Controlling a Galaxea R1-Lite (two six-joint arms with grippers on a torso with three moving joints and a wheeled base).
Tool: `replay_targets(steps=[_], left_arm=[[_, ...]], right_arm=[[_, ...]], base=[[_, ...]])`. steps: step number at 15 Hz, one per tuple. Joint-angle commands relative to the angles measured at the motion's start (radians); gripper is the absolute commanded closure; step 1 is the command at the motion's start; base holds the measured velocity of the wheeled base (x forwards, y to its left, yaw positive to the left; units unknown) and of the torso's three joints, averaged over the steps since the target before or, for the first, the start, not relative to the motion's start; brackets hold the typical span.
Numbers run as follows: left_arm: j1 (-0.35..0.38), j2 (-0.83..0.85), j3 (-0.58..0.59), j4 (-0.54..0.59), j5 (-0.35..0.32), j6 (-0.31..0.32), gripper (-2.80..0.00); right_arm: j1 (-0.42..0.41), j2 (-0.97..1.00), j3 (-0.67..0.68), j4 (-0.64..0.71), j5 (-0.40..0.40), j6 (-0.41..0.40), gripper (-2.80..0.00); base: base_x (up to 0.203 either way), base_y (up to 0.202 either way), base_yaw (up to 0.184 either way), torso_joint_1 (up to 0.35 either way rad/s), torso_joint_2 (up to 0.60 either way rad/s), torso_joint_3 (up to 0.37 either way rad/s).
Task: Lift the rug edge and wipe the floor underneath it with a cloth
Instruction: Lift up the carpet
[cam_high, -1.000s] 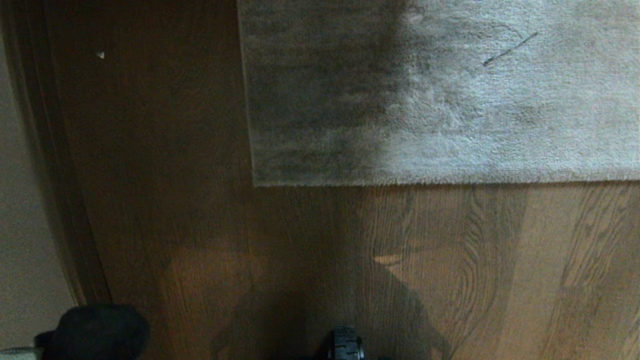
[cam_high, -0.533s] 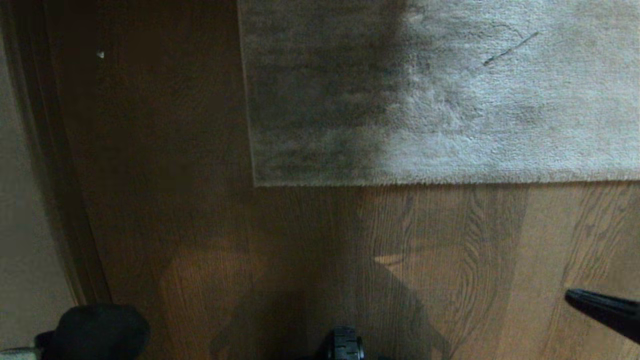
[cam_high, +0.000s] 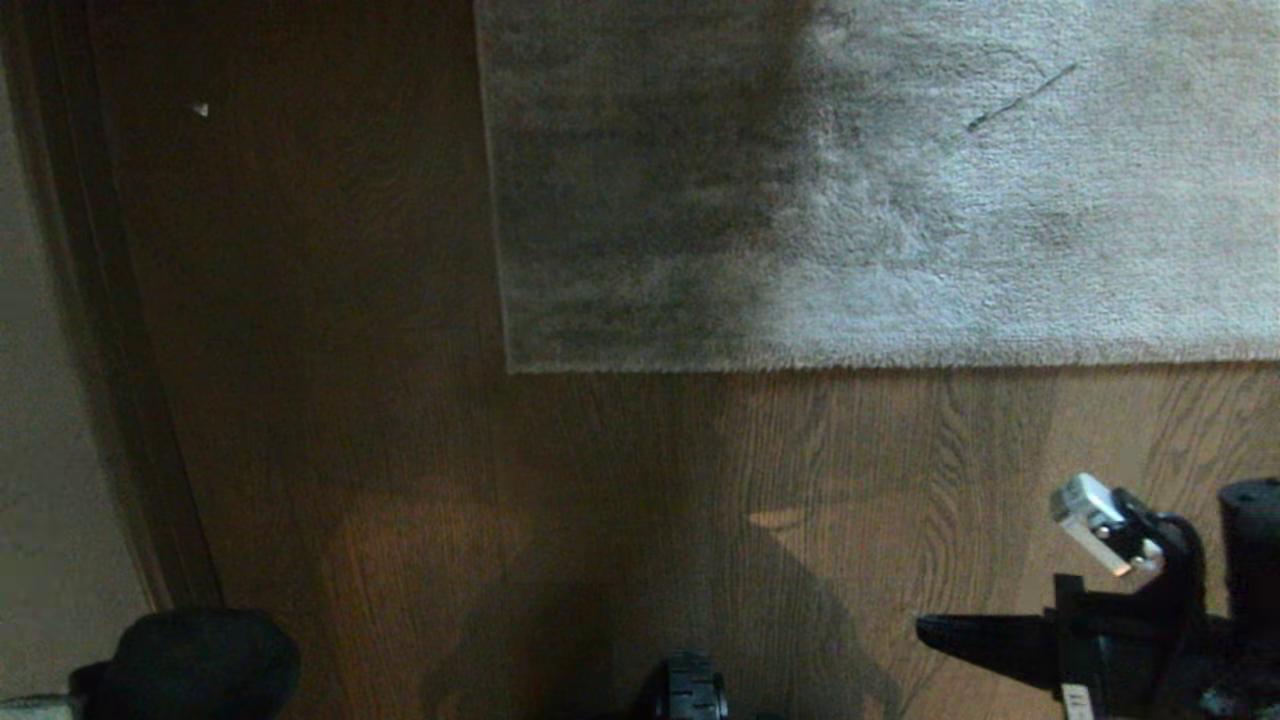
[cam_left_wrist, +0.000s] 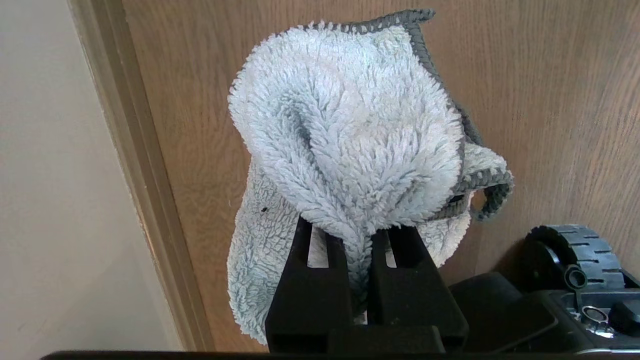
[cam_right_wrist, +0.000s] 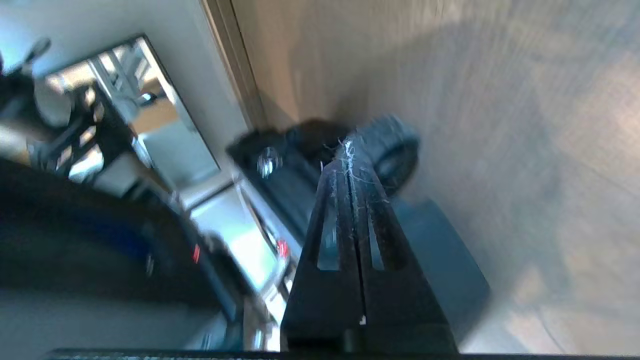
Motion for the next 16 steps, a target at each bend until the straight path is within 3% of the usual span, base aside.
replay_targets(steps=[1,2,4,6,8,11,14,15,16], left_arm=[[0.000,0.000,0.000,0.000,0.000,0.000,0.00],[0.000,0.000,0.000,0.000,0.000,0.000,0.00],[0.000,0.000,0.000,0.000,0.000,0.000,0.00],[0.000,0.000,0.000,0.000,0.000,0.000,0.00],[0.000,0.000,0.000,0.000,0.000,0.000,0.00],[-0.001,0.000,0.000,0.000,0.000,0.000,0.00],[0.000,0.000,0.000,0.000,0.000,0.000,0.00],[0.000,0.000,0.000,0.000,0.000,0.000,0.00],[0.000,0.000,0.000,0.000,0.000,0.000,0.00]], right_arm=[[0.065,0.307,0.026,-0.410,-0.071,0.081,0.00],[0.099,0.384,0.032,-0.563,-0.150,0.136,0.00],[0.187,0.503,0.038,-0.786,-0.426,0.252,0.00],[0.258,0.532,0.025,-0.841,-0.670,0.351,0.00],[0.296,0.540,-0.002,-0.855,-0.851,0.432,0.00],[0.366,0.557,-0.027,-0.858,-1.042,0.485,0.00],[0.388,0.574,-0.091,-0.858,-1.072,0.510,0.00],[0.388,0.582,-0.118,-0.858,-1.073,0.510,-2.80],[0.389,0.586,-0.140,-0.858,-1.076,0.510,-2.80]], base=[[0.000,0.000,0.000,0.000,0.00,0.000],[0.000,0.000,0.000,0.000,0.00,0.000],[0.000,0.000,0.000,0.000,0.00,0.000],[0.000,0.000,0.000,0.000,0.00,0.000],[0.000,0.000,0.000,0.000,0.00,0.000],[0.000,0.000,0.000,0.000,0.00,0.000],[0.000,0.000,0.000,0.000,0.00,0.000],[0.000,0.000,0.000,0.000,0.00,0.000],[0.000,0.000,0.000,0.000,0.00,0.000]])
